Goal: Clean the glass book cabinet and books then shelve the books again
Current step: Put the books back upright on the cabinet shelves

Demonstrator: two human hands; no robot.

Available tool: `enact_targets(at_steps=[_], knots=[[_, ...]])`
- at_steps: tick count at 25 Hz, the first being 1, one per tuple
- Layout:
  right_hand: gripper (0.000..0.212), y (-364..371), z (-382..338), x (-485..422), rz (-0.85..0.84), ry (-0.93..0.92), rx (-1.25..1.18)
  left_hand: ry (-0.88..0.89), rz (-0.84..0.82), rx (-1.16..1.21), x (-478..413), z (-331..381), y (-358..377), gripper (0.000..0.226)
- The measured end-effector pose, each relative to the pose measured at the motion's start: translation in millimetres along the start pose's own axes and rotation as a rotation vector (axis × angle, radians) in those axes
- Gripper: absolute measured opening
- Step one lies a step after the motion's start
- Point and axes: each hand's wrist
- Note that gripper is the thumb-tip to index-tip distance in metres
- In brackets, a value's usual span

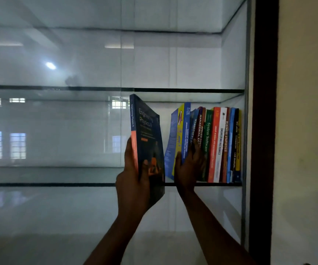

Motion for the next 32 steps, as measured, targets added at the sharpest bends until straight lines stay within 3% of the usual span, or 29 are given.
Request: enact_targets(at_steps=[4,9,16,18,21,24,26,27,30,32], knots=[[0.055,20.3,-1.0,-4.3,-0.070,-0.039,0.225,0.016,0.059,-0.046,-11.8,-0.1,26.8,0.063],[0.052,31.1,1.9,-4.7,-0.045,-0.087,0.263,0.000,0.032,-0.074,-29.3,7.0,40.3,0.058],[0.061,12.4,28.1,-17.9,-0.169,-0.282,0.351,0.068,0.091,-0.135,-42.6,3.3,51.5,0.059],[0.062,-1.9,32.9,-23.7,-0.228,-0.329,0.313,0.087,0.095,-0.189,-49.0,-5.6,61.8,0.062],[0.059,-26.9,36.7,-42.3,-0.365,-0.289,-0.048,0.096,0.058,-0.263,-53.9,-26.7,77.8,0.057],[0.055,-48.9,31.7,-56.0,-0.383,-0.258,-0.216,-0.029,-0.123,-0.325,-53.0,-56.9,95.2,0.062],[0.054,-53.6,29.7,-58.9,-0.399,-0.339,-0.162,-0.089,-0.216,-0.297,-50.6,-69.5,110.1,0.089],[0.054,-51.3,31.9,-58.8,-0.407,-0.372,-0.112,-0.078,-0.216,-0.253,-52.5,-73.5,118.8,0.090],[0.057,-37.9,49.3,-55.4,-0.388,-0.442,0.087,-0.121,-0.138,-0.183,-58.0,-83.5,134.9,0.069],[0.064,-25.3,63.0,-45.1,-0.356,-0.525,0.234,-0.185,-0.099,-0.093,-54.2,-95.7,135.6,0.073]])
Point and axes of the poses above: each hand's wrist, its own x-axis away from the middle knuckle, its own y-axis out of the palm, z = x × y, and after that the axes turned 11 degrees about x, right-handed
